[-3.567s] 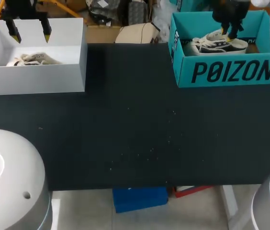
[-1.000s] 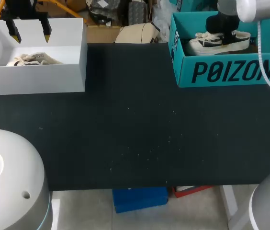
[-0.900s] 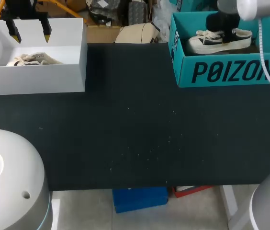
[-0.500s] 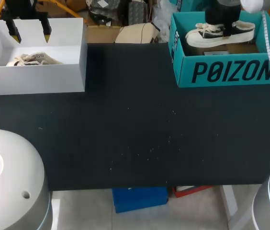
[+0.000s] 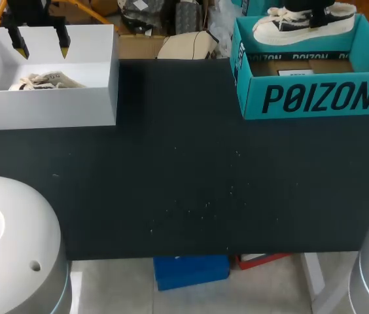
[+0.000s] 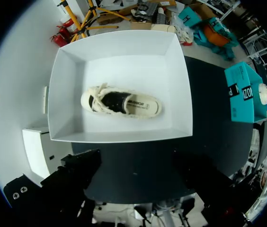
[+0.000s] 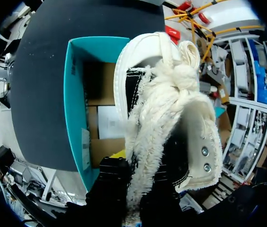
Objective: Take the shoe out of the shoebox, open the shoe tongue, remove and reinsert the insole, then place the shoe into the shoebox
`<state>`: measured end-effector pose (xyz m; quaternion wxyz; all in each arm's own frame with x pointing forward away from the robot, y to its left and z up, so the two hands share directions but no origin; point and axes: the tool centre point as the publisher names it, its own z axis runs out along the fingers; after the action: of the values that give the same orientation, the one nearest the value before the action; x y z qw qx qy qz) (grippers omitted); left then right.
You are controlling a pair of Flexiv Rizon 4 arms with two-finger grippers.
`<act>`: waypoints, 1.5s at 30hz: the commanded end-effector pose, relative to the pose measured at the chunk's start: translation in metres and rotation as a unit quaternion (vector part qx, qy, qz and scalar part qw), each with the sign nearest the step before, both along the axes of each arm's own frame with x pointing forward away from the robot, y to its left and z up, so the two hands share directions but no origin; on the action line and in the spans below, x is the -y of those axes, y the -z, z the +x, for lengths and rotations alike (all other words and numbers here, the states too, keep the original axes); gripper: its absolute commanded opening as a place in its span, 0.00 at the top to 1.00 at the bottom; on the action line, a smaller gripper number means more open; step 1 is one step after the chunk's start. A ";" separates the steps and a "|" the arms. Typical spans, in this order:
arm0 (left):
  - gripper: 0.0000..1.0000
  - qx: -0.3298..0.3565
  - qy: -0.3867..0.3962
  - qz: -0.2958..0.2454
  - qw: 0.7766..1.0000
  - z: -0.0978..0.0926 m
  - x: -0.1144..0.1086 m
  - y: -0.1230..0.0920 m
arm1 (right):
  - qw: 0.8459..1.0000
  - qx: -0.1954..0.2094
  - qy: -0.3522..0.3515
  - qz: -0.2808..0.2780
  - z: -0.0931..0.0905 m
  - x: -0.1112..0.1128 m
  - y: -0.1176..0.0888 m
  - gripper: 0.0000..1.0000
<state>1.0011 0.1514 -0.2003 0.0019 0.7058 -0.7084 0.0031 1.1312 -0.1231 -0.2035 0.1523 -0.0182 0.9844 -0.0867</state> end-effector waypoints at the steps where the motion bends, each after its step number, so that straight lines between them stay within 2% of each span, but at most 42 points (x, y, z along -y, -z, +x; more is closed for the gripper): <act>1: 0.00 -0.001 -0.001 0.002 1.000 0.000 0.001 0.000 | 0.999 0.047 -0.007 -0.004 -0.052 -0.012 -0.088 1.00; 4: 0.00 -0.001 -0.001 0.002 1.000 0.000 0.001 0.000 | 0.998 0.055 -0.010 -0.006 -0.073 -0.020 -0.108 1.00; 8: 0.00 -0.001 -0.001 0.002 1.000 0.000 0.001 0.000 | 0.997 0.069 -0.028 -0.004 -0.099 -0.036 -0.122 1.00; 13: 0.00 -0.001 -0.001 0.002 1.000 0.000 0.001 0.000 | 0.996 0.080 -0.035 -0.001 -0.141 -0.064 -0.124 1.00; 18: 0.00 -0.001 -0.001 0.002 1.000 0.000 0.001 0.000 | 0.995 0.092 -0.035 -0.024 -0.186 -0.097 -0.114 1.00; 27: 0.00 -0.001 -0.001 0.002 1.000 0.000 0.001 0.000 | 0.994 0.102 0.012 -0.025 -0.260 -0.180 -0.086 1.00; 34: 0.00 -0.001 -0.001 0.002 1.000 0.000 0.001 0.000 | 0.995 0.083 0.045 -0.013 -0.307 -0.241 -0.041 1.00; 39: 0.00 -0.001 -0.001 0.002 1.000 0.000 0.001 0.000 | 0.995 0.081 0.061 -0.010 -0.325 -0.273 -0.011 1.00; 45: 0.00 -0.001 -0.001 0.002 1.000 0.000 0.001 0.000 | 0.993 0.075 0.090 -0.016 -0.332 -0.292 0.026 1.00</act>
<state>1.0011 0.1514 -0.2003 0.0018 0.7057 -0.7085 0.0030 0.7941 0.1444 -0.2099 0.2180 0.0635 0.9705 -0.0813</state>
